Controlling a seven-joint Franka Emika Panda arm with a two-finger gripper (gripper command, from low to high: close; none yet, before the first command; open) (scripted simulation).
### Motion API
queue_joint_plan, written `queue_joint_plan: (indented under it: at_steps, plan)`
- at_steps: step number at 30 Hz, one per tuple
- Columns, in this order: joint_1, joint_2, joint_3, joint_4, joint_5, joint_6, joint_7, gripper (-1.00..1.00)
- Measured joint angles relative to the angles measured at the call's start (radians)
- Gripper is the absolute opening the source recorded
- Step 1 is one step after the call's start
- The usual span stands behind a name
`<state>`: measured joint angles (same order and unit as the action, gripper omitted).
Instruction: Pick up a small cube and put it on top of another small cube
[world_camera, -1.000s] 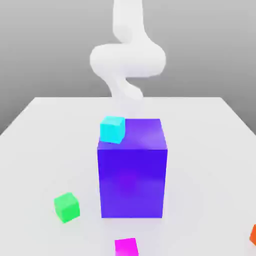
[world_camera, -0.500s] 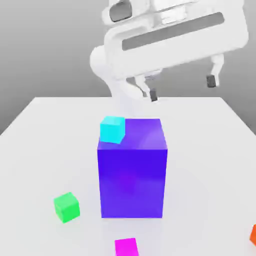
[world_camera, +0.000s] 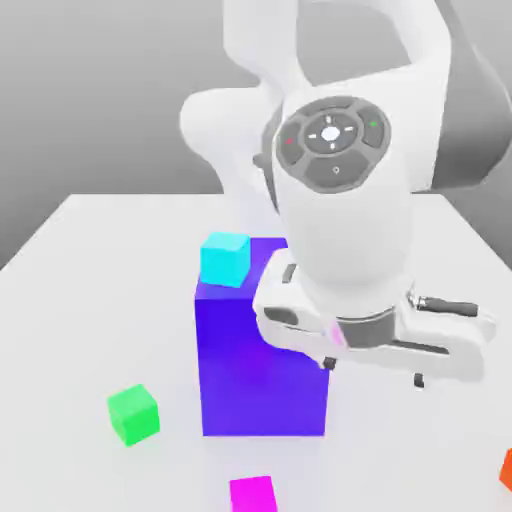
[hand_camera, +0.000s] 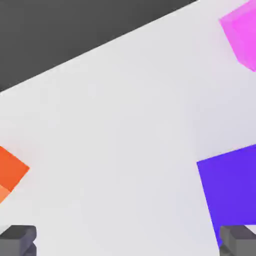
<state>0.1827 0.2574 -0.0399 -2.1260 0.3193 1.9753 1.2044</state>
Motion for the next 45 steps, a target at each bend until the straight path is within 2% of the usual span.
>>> queue_joint_plan:
  at_steps: [10, 22, 36, 40, 41, 45]
  plan:
    - [0.076, 0.09, -0.027, 0.028, -0.112, 0.026, 0.297, 0.0]
    - [0.221, -0.006, -0.042, 0.037, -0.284, 0.141, 0.671, 0.0]
    - [0.079, 0.076, -0.195, -0.232, -0.159, 0.662, 0.864, 0.0]
    - [0.028, 0.206, -0.143, -0.212, -0.086, 0.805, 0.822, 0.0]
    - [0.022, 0.216, -0.138, -0.204, -0.095, 0.729, 0.813, -1.0]
    - [0.022, 0.217, -0.138, -0.204, -0.095, 0.731, 0.813, -1.0]
